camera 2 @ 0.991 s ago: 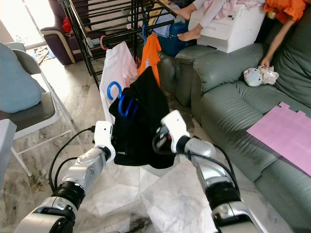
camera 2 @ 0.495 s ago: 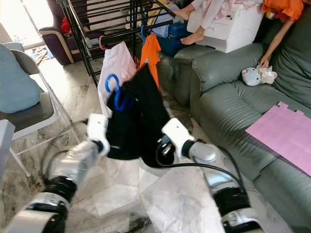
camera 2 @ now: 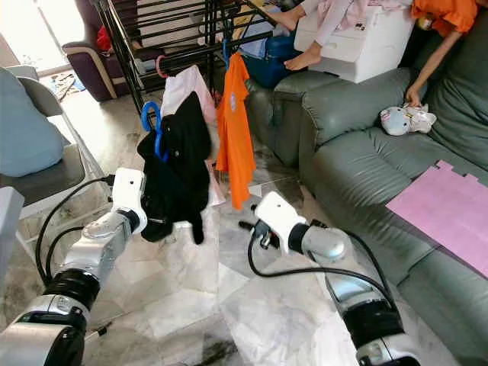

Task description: Hang hanger

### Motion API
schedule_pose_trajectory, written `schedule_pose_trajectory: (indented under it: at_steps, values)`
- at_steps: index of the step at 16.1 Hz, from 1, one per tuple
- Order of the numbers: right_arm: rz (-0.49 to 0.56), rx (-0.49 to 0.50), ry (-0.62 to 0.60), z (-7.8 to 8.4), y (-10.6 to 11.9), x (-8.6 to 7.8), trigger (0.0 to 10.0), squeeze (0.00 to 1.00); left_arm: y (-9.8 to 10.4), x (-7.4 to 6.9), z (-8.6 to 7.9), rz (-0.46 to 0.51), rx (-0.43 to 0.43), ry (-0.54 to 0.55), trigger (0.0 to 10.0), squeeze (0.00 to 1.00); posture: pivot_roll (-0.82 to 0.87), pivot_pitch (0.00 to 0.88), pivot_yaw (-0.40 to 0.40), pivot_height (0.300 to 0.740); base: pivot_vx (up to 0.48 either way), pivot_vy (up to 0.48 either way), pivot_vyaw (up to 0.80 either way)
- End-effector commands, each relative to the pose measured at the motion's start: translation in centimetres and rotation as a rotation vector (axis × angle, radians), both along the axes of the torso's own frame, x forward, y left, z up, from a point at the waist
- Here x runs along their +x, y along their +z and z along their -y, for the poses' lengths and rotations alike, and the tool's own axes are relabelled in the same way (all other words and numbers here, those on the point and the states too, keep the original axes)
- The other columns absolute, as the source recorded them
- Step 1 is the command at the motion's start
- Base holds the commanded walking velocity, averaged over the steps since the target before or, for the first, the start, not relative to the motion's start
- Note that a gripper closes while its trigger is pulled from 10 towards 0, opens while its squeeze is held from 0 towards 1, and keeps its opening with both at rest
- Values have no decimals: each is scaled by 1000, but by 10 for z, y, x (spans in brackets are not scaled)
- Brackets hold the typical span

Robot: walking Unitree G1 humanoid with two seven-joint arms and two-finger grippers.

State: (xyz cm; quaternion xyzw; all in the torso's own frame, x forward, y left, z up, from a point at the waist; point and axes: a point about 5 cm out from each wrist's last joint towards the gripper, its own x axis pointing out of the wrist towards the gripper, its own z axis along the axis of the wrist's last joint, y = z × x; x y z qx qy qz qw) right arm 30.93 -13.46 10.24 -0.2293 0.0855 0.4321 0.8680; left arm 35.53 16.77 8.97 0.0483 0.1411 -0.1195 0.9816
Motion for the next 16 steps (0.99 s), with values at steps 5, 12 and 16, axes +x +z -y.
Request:
schedule_pose_trajectory:
  at_steps: [5, 12, 16]
  values:
    - [127, -80, 177, 15, 31, 1, 10000, 1000, 8, -7, -1, 101, 425, -432, 0, 0, -161, 0, 57, 740, 0, 0, 0]
    - [210, -195, 195, 51, 54, 12, 10000, 1000, 9, -15, -16, 130, 609, -641, 0, 0, -166, 0, 64, 740, 0, 0, 0]
    - [214, -220, 199, 56, 51, 15, 10000, 1000, 11, -24, -4, 203, 617, -796, 0, 0, -160, 0, 59, 740, 0, 0, 0]
